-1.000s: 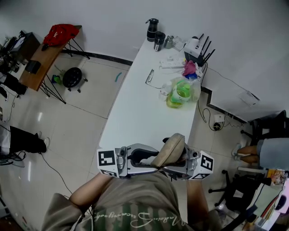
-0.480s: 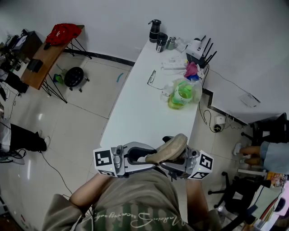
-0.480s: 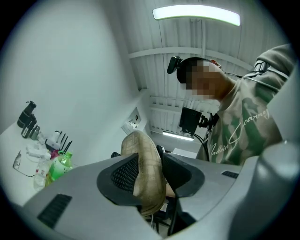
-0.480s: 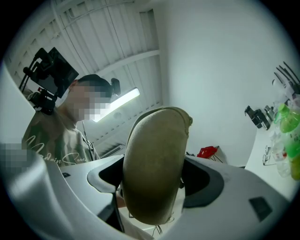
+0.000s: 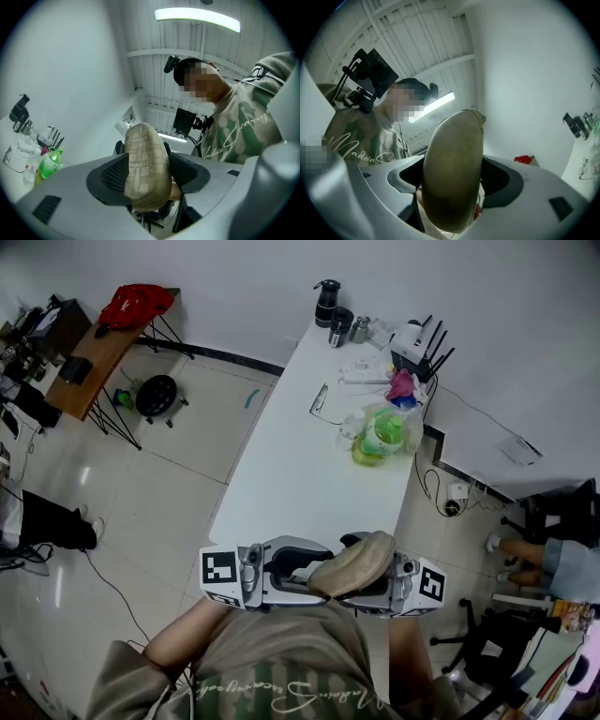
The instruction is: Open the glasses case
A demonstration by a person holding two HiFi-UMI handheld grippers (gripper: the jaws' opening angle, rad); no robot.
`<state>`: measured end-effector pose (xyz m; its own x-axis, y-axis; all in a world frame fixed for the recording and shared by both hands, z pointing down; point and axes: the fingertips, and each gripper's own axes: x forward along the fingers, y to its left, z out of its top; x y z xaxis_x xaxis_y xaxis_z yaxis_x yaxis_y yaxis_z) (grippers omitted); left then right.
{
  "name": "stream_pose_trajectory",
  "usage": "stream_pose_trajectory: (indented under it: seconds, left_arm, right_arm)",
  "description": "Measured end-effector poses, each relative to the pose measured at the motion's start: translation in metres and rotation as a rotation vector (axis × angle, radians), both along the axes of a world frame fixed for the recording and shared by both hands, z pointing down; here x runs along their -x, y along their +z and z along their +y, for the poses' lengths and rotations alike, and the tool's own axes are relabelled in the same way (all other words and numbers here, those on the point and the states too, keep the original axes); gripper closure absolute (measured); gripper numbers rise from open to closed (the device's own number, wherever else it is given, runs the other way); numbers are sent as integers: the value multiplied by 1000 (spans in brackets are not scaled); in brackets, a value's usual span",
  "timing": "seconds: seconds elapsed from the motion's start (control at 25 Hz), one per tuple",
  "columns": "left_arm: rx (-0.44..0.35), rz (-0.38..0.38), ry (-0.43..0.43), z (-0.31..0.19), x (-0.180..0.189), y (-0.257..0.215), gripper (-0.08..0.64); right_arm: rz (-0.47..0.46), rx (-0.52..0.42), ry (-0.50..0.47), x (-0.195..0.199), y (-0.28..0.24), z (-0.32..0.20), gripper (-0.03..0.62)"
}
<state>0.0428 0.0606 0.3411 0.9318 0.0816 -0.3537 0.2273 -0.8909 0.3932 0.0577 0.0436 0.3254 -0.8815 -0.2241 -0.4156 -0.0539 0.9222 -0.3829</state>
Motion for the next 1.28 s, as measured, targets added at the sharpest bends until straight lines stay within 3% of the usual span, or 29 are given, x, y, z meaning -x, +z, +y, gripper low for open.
stream_pose_trajectory:
  seconds: [0.16,0.28,0.56,0.6,0.68,1.0,1.28]
  left_arm:
    - [10,-17,50,8,-5,1,239]
    - [18,-8,71,16,-7,1,239]
    - [6,-42,69,22,-7,6,241]
    - [-3,-47,64,22,-4,7,249]
    - [-25,-66,51,21,-2,10,336]
    - [-26,-102,2,12,-1,21,383]
    - [-34,-100,-22,5,6,18,387]
  right_arm:
    - [-31,-63,-35,5,-10,11,218]
    - [-45,-81,-66,6,-15,19,221]
    - [-18,-16,-72,9,-3,20,221]
    - [-2,0,-58,10,0,19,221]
    - [49,24,-29,9,8,15,221]
    - [161,87,75,3,26,3,219]
    - [234,134,63,1,36,1,219]
